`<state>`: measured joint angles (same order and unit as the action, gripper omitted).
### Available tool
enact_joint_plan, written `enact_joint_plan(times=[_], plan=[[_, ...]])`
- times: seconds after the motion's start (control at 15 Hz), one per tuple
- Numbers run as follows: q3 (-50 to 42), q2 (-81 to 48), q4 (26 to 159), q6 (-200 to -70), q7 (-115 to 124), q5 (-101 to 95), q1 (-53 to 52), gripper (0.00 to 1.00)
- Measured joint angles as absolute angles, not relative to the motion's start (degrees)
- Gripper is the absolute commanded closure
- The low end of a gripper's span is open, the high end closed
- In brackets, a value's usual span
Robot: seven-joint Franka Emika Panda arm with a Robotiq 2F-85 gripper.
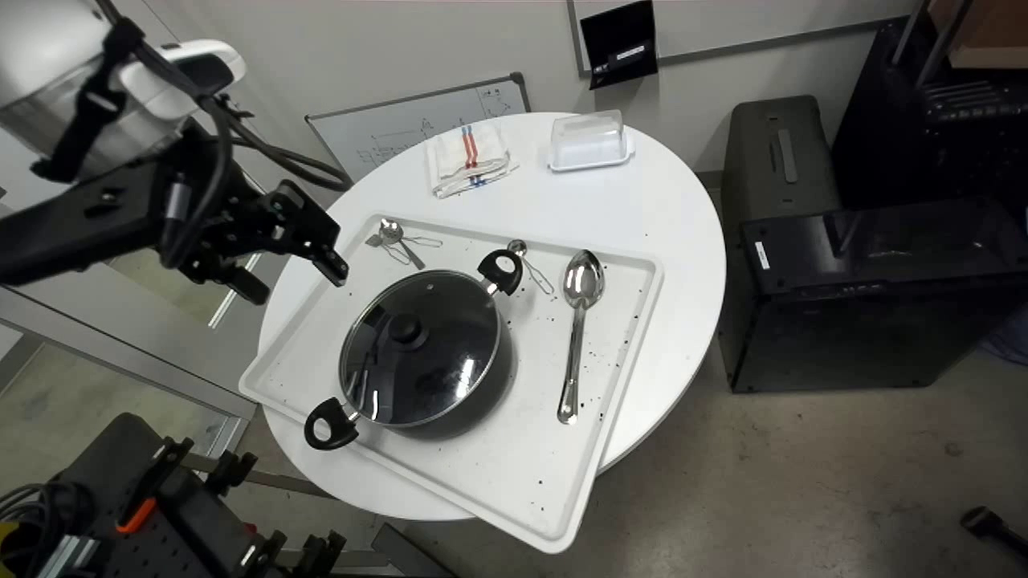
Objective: Take the lid off the pot
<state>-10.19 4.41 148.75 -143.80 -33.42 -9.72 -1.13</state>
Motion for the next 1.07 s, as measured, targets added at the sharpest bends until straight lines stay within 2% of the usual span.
enact_joint_plan(times=[0.67,1.07], plan=[[-3.9,-14.2,142.4,-157.5,-33.8,-9.6,3.0,0.00],[1.1,-21.5,139.5,-159.6,-35.8,-9.0,7.9,0.00]])
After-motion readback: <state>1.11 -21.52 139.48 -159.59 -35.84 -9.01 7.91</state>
